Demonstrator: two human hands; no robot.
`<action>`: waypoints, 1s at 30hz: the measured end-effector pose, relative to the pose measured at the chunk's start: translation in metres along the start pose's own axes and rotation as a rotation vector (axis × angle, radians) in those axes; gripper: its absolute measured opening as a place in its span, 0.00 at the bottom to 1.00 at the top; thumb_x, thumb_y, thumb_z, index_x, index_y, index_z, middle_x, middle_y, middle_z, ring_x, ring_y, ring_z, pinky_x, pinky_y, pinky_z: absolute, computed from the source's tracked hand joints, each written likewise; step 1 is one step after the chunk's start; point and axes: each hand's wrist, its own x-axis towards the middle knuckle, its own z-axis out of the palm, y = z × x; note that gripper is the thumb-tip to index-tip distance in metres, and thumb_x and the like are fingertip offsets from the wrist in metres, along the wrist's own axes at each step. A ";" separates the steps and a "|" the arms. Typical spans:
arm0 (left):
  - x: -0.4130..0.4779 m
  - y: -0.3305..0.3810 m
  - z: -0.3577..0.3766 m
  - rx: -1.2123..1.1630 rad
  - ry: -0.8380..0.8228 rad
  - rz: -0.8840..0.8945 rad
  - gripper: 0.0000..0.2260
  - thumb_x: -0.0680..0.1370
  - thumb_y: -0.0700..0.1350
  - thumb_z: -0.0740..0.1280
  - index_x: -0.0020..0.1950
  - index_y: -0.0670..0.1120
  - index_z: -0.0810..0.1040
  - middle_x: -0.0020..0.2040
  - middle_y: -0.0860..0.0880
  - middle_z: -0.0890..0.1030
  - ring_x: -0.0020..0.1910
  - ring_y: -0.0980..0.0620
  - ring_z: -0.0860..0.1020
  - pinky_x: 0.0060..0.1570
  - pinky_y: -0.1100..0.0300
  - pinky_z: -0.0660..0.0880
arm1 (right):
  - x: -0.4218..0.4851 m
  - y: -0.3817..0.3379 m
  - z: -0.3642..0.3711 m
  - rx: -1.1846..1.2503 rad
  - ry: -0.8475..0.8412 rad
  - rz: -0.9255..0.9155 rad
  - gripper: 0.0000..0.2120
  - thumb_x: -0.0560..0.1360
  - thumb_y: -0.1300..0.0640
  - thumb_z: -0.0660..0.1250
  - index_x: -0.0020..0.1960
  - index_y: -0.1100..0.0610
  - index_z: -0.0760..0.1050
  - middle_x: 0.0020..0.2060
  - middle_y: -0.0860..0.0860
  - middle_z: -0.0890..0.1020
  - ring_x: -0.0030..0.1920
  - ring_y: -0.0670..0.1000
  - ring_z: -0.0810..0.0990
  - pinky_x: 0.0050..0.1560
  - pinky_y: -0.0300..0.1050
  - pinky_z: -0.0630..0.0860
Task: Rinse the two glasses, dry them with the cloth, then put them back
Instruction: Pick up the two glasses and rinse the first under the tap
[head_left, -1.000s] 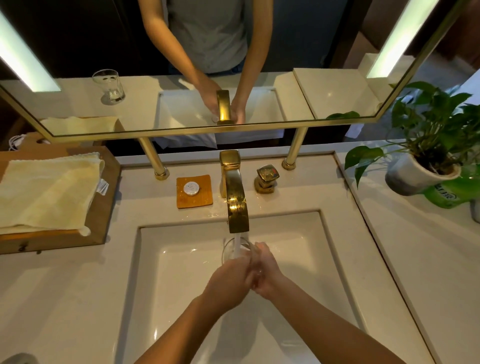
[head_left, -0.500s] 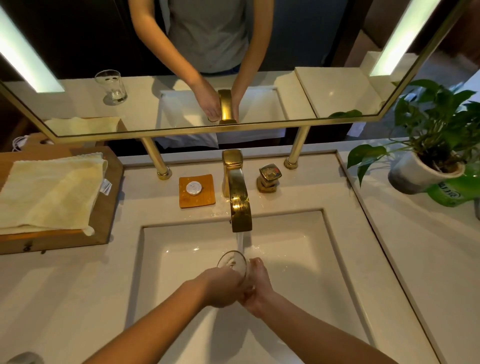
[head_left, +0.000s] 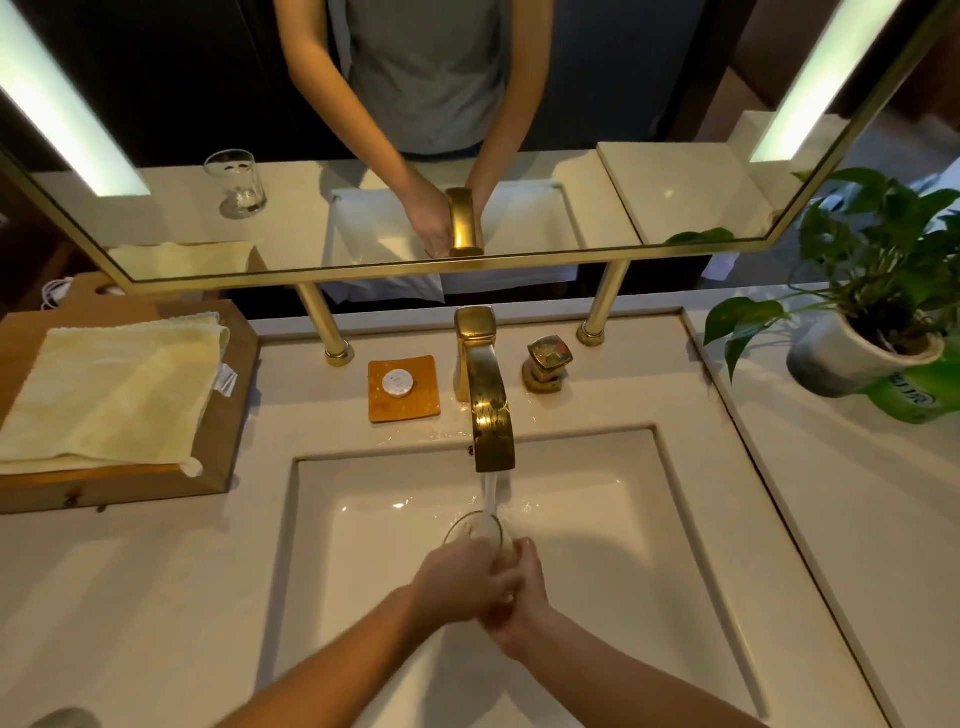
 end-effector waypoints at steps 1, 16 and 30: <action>0.004 0.002 0.006 -0.214 0.059 -0.130 0.14 0.79 0.50 0.58 0.43 0.43 0.76 0.39 0.45 0.80 0.36 0.52 0.77 0.42 0.56 0.76 | -0.001 0.000 0.003 0.009 0.009 -0.005 0.25 0.77 0.42 0.61 0.55 0.63 0.79 0.52 0.63 0.82 0.52 0.60 0.83 0.50 0.54 0.81; 0.013 -0.007 0.013 -0.332 0.289 -0.089 0.11 0.77 0.50 0.61 0.44 0.47 0.81 0.39 0.50 0.83 0.39 0.55 0.81 0.46 0.55 0.80 | -0.002 -0.016 0.016 -0.002 -0.134 -0.091 0.28 0.76 0.37 0.63 0.57 0.62 0.78 0.54 0.62 0.81 0.56 0.61 0.80 0.51 0.55 0.80; 0.013 -0.006 0.013 -1.397 0.114 -0.163 0.08 0.69 0.51 0.71 0.41 0.47 0.82 0.37 0.45 0.79 0.33 0.52 0.72 0.32 0.60 0.67 | -0.049 -0.130 0.016 -1.292 -0.158 -1.209 0.07 0.79 0.56 0.63 0.55 0.51 0.77 0.55 0.46 0.76 0.57 0.45 0.74 0.58 0.42 0.71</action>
